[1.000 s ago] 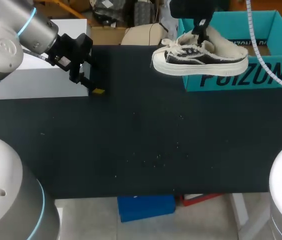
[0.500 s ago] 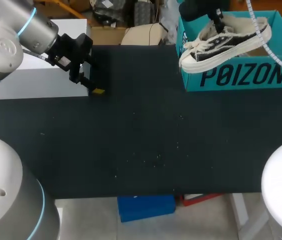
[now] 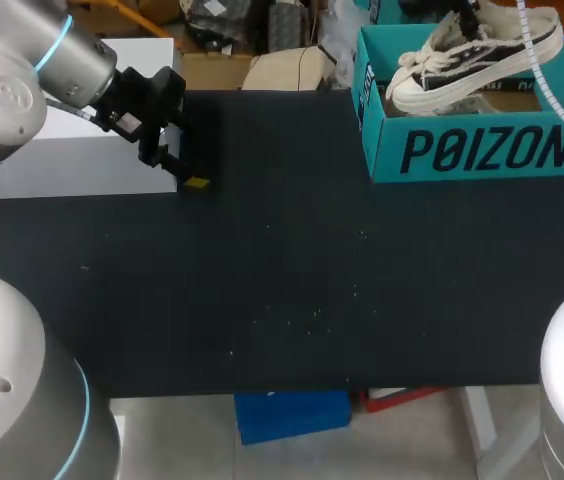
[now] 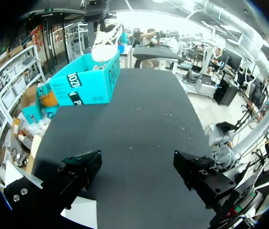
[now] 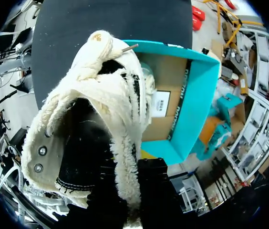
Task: Take the shoe out of the shoebox, open the shoe tongue, remove and reinsert the insole, then place the shoe into the shoebox
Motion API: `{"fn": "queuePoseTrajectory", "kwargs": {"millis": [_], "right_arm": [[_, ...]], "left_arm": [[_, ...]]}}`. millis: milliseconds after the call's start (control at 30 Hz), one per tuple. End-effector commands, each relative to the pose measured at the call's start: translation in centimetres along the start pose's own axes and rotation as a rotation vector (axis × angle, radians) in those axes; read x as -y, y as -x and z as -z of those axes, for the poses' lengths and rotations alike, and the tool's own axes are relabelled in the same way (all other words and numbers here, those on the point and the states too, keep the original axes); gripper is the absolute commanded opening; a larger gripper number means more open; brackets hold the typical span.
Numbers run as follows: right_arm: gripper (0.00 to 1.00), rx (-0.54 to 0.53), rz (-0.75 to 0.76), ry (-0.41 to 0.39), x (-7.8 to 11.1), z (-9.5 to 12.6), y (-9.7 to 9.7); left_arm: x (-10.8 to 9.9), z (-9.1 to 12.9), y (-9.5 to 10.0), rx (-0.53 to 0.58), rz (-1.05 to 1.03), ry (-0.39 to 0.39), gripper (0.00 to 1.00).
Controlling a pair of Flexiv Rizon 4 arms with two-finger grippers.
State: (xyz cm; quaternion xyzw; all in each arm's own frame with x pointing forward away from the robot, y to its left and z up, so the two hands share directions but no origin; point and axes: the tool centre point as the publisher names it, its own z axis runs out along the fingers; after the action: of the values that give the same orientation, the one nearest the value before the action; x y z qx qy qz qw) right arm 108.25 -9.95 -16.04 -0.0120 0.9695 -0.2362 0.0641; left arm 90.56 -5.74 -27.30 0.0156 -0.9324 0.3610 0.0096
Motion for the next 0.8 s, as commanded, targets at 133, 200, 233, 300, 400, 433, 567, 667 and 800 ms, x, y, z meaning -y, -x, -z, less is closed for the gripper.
{"fn": "queuePoseTrajectory", "kwargs": {"millis": [133, 200, 233, 300, 400, 433, 567, 667, 800], "right_arm": [[0.00, 0.010, 0.010, 0.096, 2.1, -1.4, 3.6], [0.00, 0.016, 0.033, 0.095, 2.3, -1.8, 4.9], [0.00, 0.019, 0.038, 0.097, 2.4, -2.0, 5.5], [0.00, 0.017, 0.048, 0.097, 2.7, -2.7, 6.6], [0.00, 0.013, 0.064, 0.097, 3.1, -3.8, 8.4], [0.00, 0.009, 0.066, 0.096, 3.2, -4.2, 8.9], [0.00, -0.015, 0.065, 0.091, 3.4, -5.6, 10.8], [0.00, -0.030, 0.055, 0.093, 3.3, -6.6, 11.9], [0.00, -0.042, 0.028, 0.108, 3.4, -8.3, 13.1]], "left_arm": [[0.0, -0.1, -0.1, 0.004, 0.000, 0.002, 1.00], [0.0, -0.1, -0.1, 0.004, 0.000, 0.002, 1.00], [0.0, -0.1, -0.1, 0.004, 0.000, 0.002, 1.00], [0.0, -0.1, -0.1, 0.004, 0.000, 0.002, 1.00], [0.0, -0.1, -0.1, 0.004, 0.000, 0.002, 1.00], [0.0, -0.1, -0.1, 0.004, 0.000, 0.002, 1.00], [0.0, -0.1, -0.1, 0.004, 0.000, 0.002, 1.00], [0.0, -0.1, -0.1, 0.004, 0.000, 0.002, 1.00], [0.0, -0.1, -0.1, 0.004, 0.000, 0.002, 1.00]]}}
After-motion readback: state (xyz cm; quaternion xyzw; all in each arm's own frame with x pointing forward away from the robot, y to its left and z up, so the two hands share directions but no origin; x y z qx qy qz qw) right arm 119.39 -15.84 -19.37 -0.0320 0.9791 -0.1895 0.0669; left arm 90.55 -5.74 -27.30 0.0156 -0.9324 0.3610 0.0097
